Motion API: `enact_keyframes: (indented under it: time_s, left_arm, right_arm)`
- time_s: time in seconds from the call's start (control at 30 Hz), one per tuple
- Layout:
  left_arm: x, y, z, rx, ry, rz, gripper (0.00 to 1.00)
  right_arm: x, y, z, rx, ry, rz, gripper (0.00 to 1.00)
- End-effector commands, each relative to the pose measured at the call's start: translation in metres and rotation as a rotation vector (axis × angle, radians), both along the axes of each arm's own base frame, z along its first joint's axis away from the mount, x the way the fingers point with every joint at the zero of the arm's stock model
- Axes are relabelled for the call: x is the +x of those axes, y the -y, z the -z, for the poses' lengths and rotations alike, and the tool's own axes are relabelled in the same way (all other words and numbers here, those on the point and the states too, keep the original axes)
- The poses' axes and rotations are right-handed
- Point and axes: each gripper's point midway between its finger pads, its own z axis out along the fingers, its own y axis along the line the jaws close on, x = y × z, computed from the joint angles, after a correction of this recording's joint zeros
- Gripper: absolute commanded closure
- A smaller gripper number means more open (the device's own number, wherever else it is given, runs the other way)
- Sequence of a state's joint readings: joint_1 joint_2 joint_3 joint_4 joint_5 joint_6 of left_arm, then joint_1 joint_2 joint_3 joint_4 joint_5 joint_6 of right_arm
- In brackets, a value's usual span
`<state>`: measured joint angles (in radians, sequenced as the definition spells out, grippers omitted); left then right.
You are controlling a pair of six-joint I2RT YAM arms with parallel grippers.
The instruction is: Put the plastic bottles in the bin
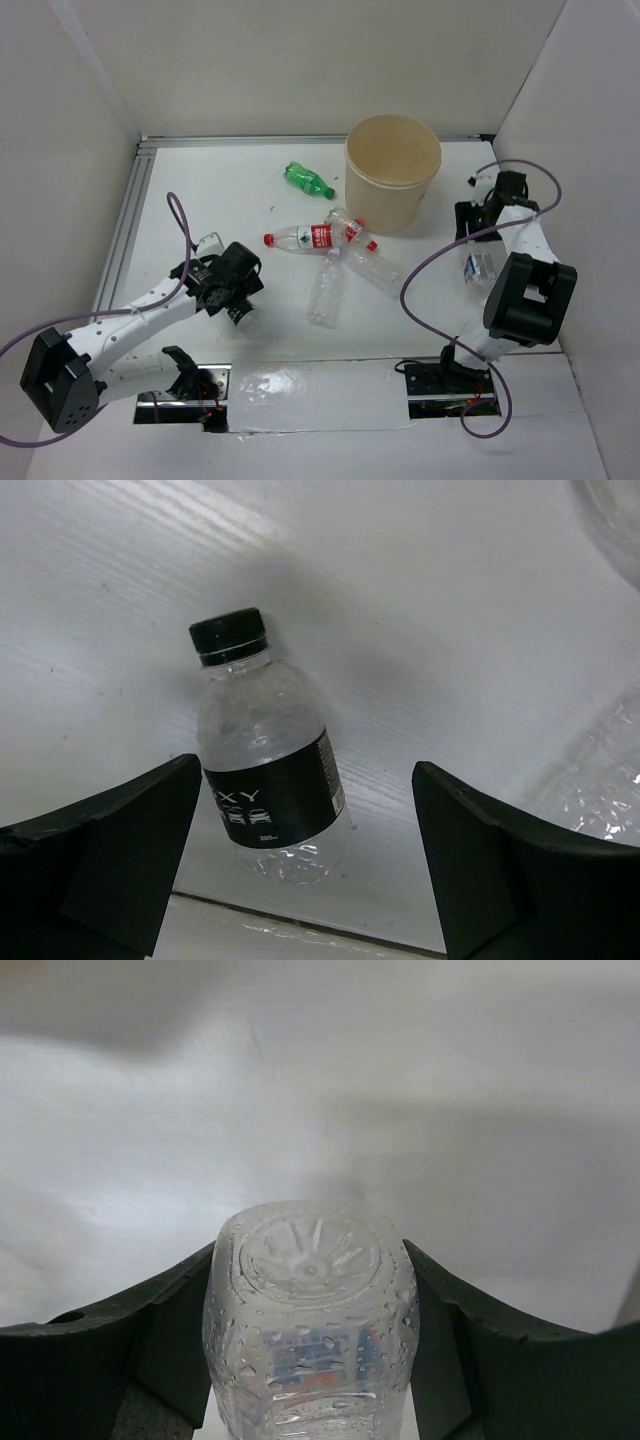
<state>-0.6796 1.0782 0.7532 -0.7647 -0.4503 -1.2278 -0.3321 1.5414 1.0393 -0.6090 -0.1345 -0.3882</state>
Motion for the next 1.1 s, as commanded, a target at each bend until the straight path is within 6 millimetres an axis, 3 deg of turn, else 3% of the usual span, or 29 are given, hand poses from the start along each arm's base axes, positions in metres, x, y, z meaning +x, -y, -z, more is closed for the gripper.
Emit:
enact_keyframes:
  time_s: [0.0, 0.03, 0.07, 0.1, 0.17, 0.2, 0.27, 0.3, 0.37, 0.4, 0.47, 0.57, 0.6, 0.67, 0.73, 0.9, 0.97, 1.07]
  left_arm:
    - [-0.011, -0.011, 0.011, 0.030, -0.062, -0.102, 0.00]
    - [-0.012, -0.009, 0.014, 0.025, -0.077, -0.110, 0.00]
    - [-0.013, -0.010, 0.016, 0.042, -0.097, -0.111, 0.00]
    - [-0.013, -0.008, 0.012, 0.034, -0.101, -0.108, 0.00]
    - [-0.014, -0.009, 0.012, 0.043, -0.111, -0.108, 0.00]
    - [-0.017, -0.010, 0.012, 0.052, -0.120, -0.109, 0.00]
    - [-0.021, -0.014, 0.019, 0.066, -0.136, -0.109, 0.00]
    - [-0.026, -0.018, 0.024, 0.069, -0.143, -0.120, 0.00]
    - [-0.030, -0.019, 0.029, 0.056, -0.149, -0.129, 0.00]
    - [-0.033, -0.021, 0.034, 0.058, -0.151, -0.129, 0.00]
    - [-0.027, -0.014, 0.035, 0.031, -0.132, -0.113, 0.00]
    - [-0.025, -0.013, 0.043, 0.044, -0.143, -0.104, 0.00]
    - [-0.029, -0.016, 0.050, 0.064, -0.165, -0.105, 0.00]
    - [-0.025, -0.013, 0.051, 0.056, -0.156, -0.105, 0.00]
    - [-0.025, -0.013, 0.055, 0.062, -0.159, -0.097, 0.00]
    - [-0.028, -0.015, 0.058, 0.072, -0.167, -0.089, 0.00]
    - [-0.027, -0.014, 0.056, 0.065, -0.159, -0.088, 0.00]
    - [-0.028, -0.016, 0.059, 0.072, -0.162, -0.077, 0.00]
  right_arm:
    - [0.051, -0.016, -0.092, 0.061, 0.262, -0.130, 0.76]
    - [0.060, -0.026, -0.111, 0.101, 0.318, -0.182, 0.76]
    - [0.076, -0.031, -0.151, 0.112, 0.420, -0.220, 0.76]
    - [0.086, -0.028, -0.174, 0.086, 0.479, -0.228, 0.76]
    - [0.103, -0.040, -0.213, 0.115, 0.569, -0.279, 0.76]
    - [0.115, -0.043, -0.259, 0.086, 0.674, -0.309, 0.76]
    - [0.132, -0.052, -0.296, 0.077, 0.761, -0.339, 0.76]
    - [0.135, -0.056, -0.336, 0.063, 0.845, -0.346, 0.76]
    - [0.147, -0.065, -0.368, 0.088, 0.935, -0.368, 0.76]
    - [0.145, -0.076, -0.395, 0.090, 1.006, -0.394, 0.76]
    - [0.151, -0.098, -0.422, 0.156, 1.105, -0.443, 0.76]
    - [0.156, -0.141, -0.438, 0.243, 1.185, -0.538, 0.76]
    - [0.164, -0.164, -0.427, 0.298, 1.164, -0.564, 0.75]
    - [0.171, -0.183, -0.422, 0.333, 1.160, -0.593, 0.73]
    - [0.184, -0.201, -0.395, 0.395, 1.102, -0.605, 0.72]
    - [0.202, -0.225, -0.361, 0.454, 1.035, -0.620, 0.72]
    - [0.204, -0.224, -0.353, 0.454, 1.019, -0.607, 0.72]
    - [0.203, -0.227, -0.331, 0.444, 0.963, -0.618, 0.35]
